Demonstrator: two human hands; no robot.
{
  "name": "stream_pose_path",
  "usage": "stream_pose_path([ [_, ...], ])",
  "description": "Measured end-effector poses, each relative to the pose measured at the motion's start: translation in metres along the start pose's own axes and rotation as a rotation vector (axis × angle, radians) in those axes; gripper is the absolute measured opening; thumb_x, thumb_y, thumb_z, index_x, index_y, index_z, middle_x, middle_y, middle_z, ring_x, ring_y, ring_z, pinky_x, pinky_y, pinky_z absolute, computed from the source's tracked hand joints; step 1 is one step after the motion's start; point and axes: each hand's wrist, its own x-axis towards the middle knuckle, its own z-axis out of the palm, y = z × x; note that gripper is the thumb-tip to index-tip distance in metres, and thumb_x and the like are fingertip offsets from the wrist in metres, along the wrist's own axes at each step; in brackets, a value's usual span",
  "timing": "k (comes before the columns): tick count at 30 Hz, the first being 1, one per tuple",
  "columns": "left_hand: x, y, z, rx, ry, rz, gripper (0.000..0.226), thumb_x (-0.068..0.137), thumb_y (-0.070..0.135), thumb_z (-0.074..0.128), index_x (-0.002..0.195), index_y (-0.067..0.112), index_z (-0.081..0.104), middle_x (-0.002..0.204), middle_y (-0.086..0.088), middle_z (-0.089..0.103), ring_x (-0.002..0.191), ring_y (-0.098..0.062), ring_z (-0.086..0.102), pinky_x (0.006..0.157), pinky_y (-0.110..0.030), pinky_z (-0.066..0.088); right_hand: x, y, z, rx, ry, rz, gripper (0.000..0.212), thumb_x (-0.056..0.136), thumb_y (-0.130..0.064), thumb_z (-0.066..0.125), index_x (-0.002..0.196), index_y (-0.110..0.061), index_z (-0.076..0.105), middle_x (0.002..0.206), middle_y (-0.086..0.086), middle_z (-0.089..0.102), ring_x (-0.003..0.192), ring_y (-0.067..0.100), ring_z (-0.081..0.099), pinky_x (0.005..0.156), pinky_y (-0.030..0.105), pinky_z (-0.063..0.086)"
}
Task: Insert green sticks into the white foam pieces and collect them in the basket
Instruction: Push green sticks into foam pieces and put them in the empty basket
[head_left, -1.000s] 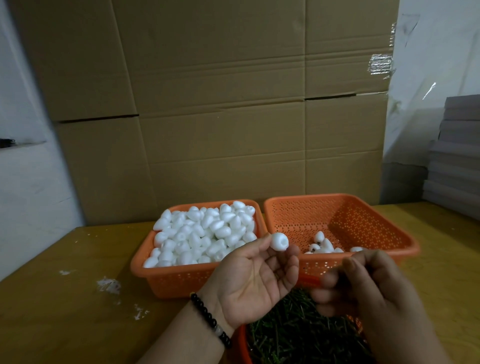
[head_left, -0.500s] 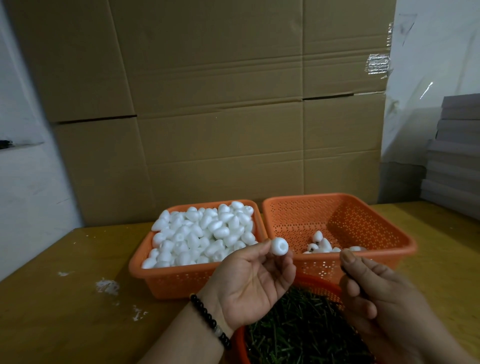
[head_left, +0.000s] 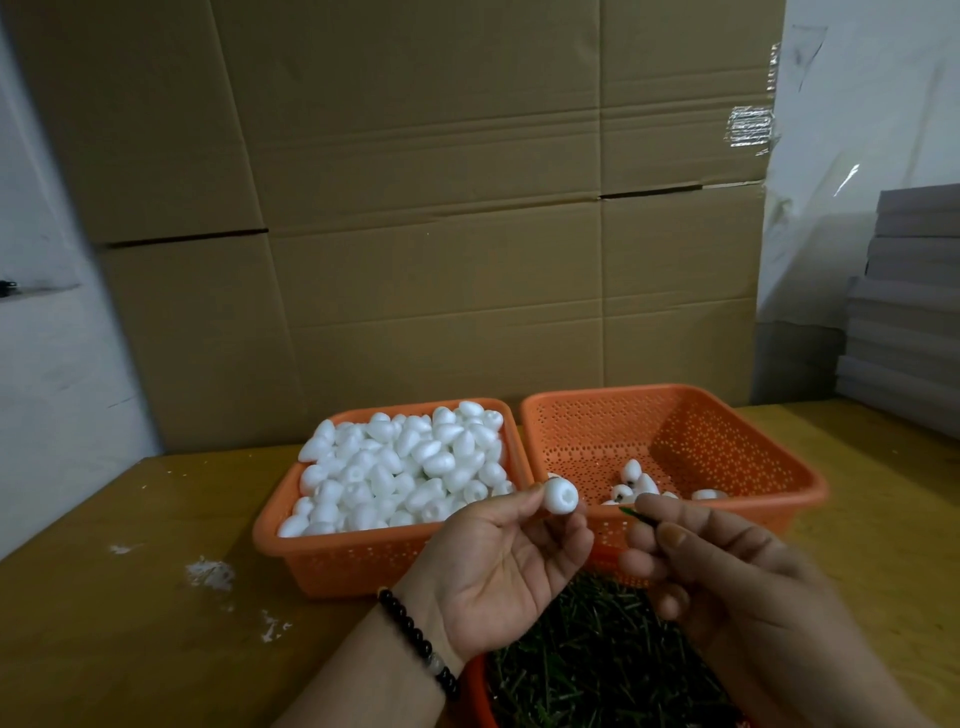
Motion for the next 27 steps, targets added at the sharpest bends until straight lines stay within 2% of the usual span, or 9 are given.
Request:
stream_pose_path([
  [5, 0.0, -0.002, 0.0, 0.026, -0.01, -0.001, 0.053, 0.085, 0.003, 0.055, 0.136, -0.007, 0.045, 0.092, -0.017, 0.062, 0.076, -0.022, 0.065, 0.067, -0.033, 0.06, 0.0, 0.008, -0.002, -0.295, 0.02, -0.216, 0.022, 0.073, -0.006, 0.06, 0.092, -0.002, 0.069, 0.08, 0.021, 0.072, 0.074, 0.03, 0.072, 0.05, 0.023, 0.053],
  [8, 0.0, -0.003, 0.001, 0.008, -0.011, 0.004, 0.052, 0.08, 0.0, 0.058, 0.131, -0.008, 0.05, 0.089, -0.019, 0.064, 0.075, -0.025, 0.067, 0.067, -0.035, 0.06, 0.002, 0.013, -0.006, -0.463, 0.046, -0.319, 0.018, 0.081, 0.002, 0.061, 0.093, -0.011, 0.067, 0.081, 0.011, 0.075, 0.079, 0.024, 0.073, 0.059, 0.026, 0.056],
  [11, -0.002, -0.004, 0.003, 0.016, -0.008, 0.021, 0.049, 0.079, -0.002, 0.059, 0.126, -0.009, 0.052, 0.089, -0.02, 0.066, 0.074, -0.027, 0.069, 0.066, -0.035, 0.06, 0.002, 0.015, -0.009, -0.649, 0.065, -0.432, 0.018, 0.08, -0.008, 0.065, 0.092, -0.02, 0.067, 0.083, -0.002, 0.076, 0.081, 0.013, 0.073, 0.068, 0.025, 0.057],
  [15, -0.002, -0.007, 0.004, 0.042, -0.005, 0.027, 0.051, 0.079, -0.004, 0.06, 0.128, -0.011, 0.05, 0.091, -0.021, 0.067, 0.075, -0.026, 0.069, 0.065, -0.034, 0.06, -0.001, 0.014, -0.007, -0.832, 0.072, -0.578, 0.016, 0.075, -0.025, 0.064, 0.09, -0.027, 0.069, 0.083, -0.013, 0.074, 0.074, 0.004, 0.07, 0.066, 0.025, 0.057],
  [20, -0.001, -0.011, 0.005, 0.061, -0.007, 0.035, 0.054, 0.079, -0.005, 0.06, 0.131, -0.01, 0.048, 0.097, -0.021, 0.066, 0.077, -0.026, 0.069, 0.067, -0.034, 0.06, 0.0, 0.014, -0.009, -0.994, 0.123, -0.755, 0.016, 0.074, -0.018, 0.068, 0.087, -0.025, 0.072, 0.081, -0.022, 0.07, 0.069, -0.007, 0.066, 0.061, 0.008, 0.049],
  [24, -0.002, -0.012, 0.006, 0.058, -0.007, 0.032, 0.05, 0.078, -0.004, 0.061, 0.127, -0.01, 0.052, 0.097, -0.022, 0.067, 0.078, -0.027, 0.07, 0.065, -0.034, 0.06, 0.003, 0.019, -0.014, -1.055, 0.157, -0.78, 0.014, 0.073, -0.011, 0.074, 0.085, -0.019, 0.074, 0.076, -0.017, 0.07, 0.069, -0.009, 0.065, 0.06, 0.009, 0.05],
  [27, -0.002, -0.012, 0.006, 0.061, -0.015, 0.03, 0.044, 0.079, -0.003, 0.061, 0.122, -0.008, 0.056, 0.097, -0.021, 0.067, 0.078, -0.027, 0.07, 0.066, -0.034, 0.06, 0.004, 0.02, -0.015, -1.078, 0.16, -0.802, 0.009, 0.076, -0.019, 0.076, 0.085, -0.02, 0.073, 0.075, -0.017, 0.07, 0.068, -0.01, 0.064, 0.059, 0.006, 0.049],
])
